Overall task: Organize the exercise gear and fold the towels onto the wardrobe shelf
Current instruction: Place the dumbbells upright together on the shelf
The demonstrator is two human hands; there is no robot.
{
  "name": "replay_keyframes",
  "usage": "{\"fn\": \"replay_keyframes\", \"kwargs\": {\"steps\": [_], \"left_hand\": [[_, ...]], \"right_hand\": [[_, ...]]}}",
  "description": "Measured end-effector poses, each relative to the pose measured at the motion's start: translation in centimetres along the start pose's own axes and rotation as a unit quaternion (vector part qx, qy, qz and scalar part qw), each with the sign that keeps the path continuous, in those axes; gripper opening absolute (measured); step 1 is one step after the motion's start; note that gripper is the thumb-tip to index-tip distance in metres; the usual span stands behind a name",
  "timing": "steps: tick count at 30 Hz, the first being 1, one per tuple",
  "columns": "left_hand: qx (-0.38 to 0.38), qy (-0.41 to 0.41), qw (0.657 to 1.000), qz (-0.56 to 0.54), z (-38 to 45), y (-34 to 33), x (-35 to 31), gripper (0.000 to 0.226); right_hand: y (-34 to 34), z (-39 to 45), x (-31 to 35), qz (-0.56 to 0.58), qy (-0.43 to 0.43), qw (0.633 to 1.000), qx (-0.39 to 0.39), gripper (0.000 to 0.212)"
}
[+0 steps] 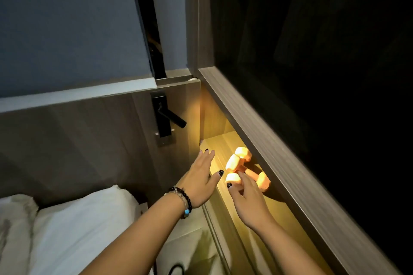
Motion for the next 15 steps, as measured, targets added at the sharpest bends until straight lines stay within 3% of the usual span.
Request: {"fn": "replay_keyframes", "kwargs": {"steps": [5, 9, 15], "left_hand": [[0.051, -0.026, 0.998, 0.021, 6.2, 0.0, 2.3, 0.064], [0.097, -0.062, 0.992, 0.052, 10.8, 0.0, 4.2, 0.063], [0.138, -0.121, 0.98, 0.073, 15.5, -1.6, 5.6, 0.063]], "right_hand": [[-0.8, 4.0, -0.8, -0.072, -0.023, 0.997, -0.006, 0.06], [-3.2, 7.0, -0.9, -0.187, -0.039, 0.981, 0.047, 0.067], [-4.9, 9.4, -2.4, -0.2, -0.091, 0.976, 0.008, 0.066]]}}
Point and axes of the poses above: each hand's wrist, its own z-axis towards the middle knuckle, its own y-axis out of the back of the hand, x = y × z, the point moved 8 cm from there along z, towards the middle knuckle, and after that the axes turned 12 degrees about y, right-handed, at the moved point
